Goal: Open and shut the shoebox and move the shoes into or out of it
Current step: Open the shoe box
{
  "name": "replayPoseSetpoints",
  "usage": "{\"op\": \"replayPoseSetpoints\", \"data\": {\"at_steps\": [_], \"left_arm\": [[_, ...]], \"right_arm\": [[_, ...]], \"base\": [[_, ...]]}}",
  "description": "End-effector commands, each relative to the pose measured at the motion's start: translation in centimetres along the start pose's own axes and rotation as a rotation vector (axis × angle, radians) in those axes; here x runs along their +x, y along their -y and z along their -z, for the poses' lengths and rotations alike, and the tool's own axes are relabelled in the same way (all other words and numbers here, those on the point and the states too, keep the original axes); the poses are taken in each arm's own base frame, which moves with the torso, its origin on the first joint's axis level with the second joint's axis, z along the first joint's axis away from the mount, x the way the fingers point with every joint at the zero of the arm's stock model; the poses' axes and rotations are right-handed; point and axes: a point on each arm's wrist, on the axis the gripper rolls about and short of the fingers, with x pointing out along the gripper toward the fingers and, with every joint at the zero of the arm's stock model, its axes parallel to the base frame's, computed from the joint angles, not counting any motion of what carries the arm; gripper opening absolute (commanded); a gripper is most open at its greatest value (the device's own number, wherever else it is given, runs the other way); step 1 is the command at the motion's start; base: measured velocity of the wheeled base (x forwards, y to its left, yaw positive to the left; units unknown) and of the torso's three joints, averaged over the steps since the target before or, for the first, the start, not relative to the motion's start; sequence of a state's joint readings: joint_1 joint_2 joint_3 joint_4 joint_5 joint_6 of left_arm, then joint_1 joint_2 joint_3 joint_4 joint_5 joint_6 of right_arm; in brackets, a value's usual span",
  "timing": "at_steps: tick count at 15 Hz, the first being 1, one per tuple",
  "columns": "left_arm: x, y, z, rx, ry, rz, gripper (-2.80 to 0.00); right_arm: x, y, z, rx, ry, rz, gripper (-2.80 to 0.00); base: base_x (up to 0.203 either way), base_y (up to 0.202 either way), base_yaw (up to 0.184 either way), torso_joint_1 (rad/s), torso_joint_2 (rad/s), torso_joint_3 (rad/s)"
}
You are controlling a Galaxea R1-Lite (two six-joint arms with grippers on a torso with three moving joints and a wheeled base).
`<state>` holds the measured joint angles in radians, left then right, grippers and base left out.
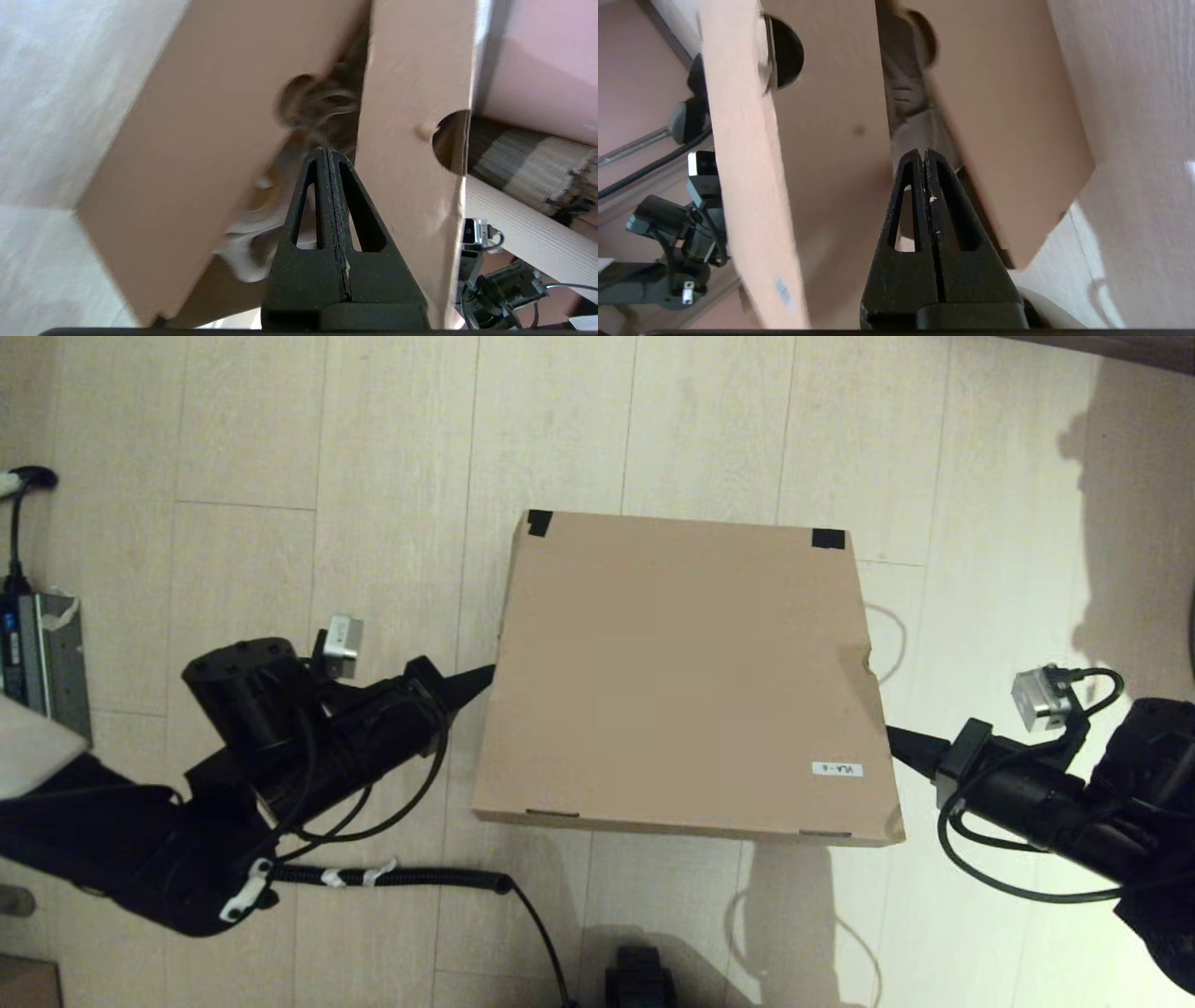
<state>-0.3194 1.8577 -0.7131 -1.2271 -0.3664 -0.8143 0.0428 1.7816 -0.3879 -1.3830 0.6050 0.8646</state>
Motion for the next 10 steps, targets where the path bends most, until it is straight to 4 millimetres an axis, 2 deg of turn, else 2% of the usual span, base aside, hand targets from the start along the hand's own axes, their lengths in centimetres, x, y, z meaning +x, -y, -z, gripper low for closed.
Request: {"op": "replayPoseSetpoints", "data": {"at_steps": [1,6,10], "left_arm": [[-0.2,1.0,-0.5,0.006,0.019,0.034,-2.80],[-0.5,2.5,-1.5,0.012,0.052,0.077,-2.80],[0.4,3.6,-2.7,0.021,0.064,0.102,-2.80]], "right_arm": [[-0.8,-1.8,-0.8,-0.015,0.018,-0.025,-2.80],[-1.0,-2.2,-1.0,0.033,-0.024,0.029,-2.80],[-1.7,-3.3,-1.3,0.019,-0.007,0.014,-2.80]], "base": [[0.000,0.000,0.000,0.000,0.00,0.000],[0.000,0.000,0.000,0.000,0.00,0.000],[0.000,0.000,0.000,0.000,0.00,0.000]]}}
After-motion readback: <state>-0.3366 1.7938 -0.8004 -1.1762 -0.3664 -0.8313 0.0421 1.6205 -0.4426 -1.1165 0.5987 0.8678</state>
